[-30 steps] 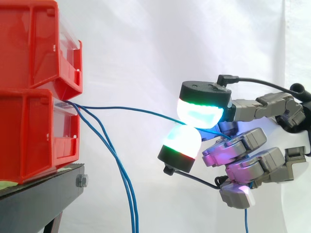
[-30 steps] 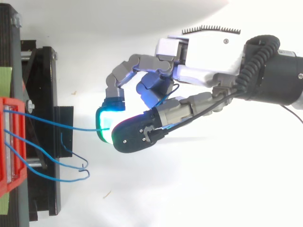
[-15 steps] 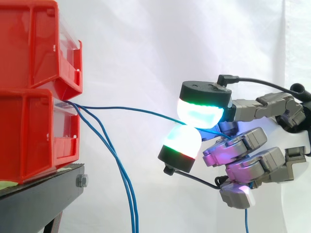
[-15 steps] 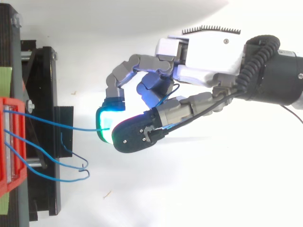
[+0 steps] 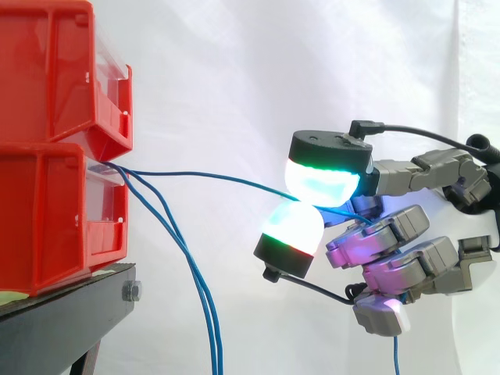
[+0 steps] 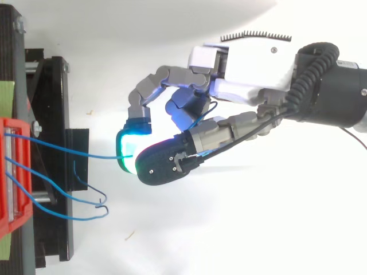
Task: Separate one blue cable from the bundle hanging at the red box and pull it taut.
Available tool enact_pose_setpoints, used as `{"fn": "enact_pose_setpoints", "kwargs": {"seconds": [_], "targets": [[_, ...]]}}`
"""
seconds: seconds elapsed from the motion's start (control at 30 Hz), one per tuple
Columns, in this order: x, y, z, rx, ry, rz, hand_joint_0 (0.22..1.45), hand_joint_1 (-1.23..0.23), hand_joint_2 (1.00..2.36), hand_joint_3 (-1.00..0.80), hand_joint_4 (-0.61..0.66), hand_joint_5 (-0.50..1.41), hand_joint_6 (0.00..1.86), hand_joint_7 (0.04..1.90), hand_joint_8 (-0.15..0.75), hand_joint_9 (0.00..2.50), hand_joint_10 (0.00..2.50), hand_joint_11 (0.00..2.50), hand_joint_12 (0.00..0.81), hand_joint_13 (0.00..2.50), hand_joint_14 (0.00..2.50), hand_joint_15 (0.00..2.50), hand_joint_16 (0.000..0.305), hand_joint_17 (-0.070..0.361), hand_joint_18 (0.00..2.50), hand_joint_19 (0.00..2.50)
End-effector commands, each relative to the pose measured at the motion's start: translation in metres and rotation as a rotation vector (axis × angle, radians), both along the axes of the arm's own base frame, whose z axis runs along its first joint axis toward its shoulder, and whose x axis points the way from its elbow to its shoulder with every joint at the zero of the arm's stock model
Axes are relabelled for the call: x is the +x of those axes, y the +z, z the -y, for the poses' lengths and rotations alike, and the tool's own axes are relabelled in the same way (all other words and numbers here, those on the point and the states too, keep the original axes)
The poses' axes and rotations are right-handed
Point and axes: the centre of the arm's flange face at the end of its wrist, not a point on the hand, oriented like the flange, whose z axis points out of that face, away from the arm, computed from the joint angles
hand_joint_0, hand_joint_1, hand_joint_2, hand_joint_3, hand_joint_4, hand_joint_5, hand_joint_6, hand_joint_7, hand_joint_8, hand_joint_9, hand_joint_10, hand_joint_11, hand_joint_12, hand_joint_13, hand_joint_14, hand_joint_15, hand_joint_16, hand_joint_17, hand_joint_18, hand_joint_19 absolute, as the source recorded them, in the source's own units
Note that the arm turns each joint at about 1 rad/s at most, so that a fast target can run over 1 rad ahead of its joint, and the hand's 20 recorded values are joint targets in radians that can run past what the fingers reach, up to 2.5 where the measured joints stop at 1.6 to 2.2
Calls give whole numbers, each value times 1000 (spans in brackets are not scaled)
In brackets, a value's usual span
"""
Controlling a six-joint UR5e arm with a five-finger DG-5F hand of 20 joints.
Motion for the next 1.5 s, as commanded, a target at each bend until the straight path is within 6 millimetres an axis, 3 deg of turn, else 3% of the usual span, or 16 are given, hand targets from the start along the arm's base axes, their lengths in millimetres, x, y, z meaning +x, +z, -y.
{"fn": "enact_pose_setpoints", "kwargs": {"seconds": [0.0,1.47], "targets": [[0,0,0,0,0,0,683,-769,1011,-206,-97,-203,938,1017,272,891,2452,1176,275,1399,695,1587,29,66,1055,966],[0,0,0,0,0,0,686,-769,1011,-208,-99,-203,937,1017,271,901,2406,1199,273,1413,669,1607,31,70,1085,961]]}}
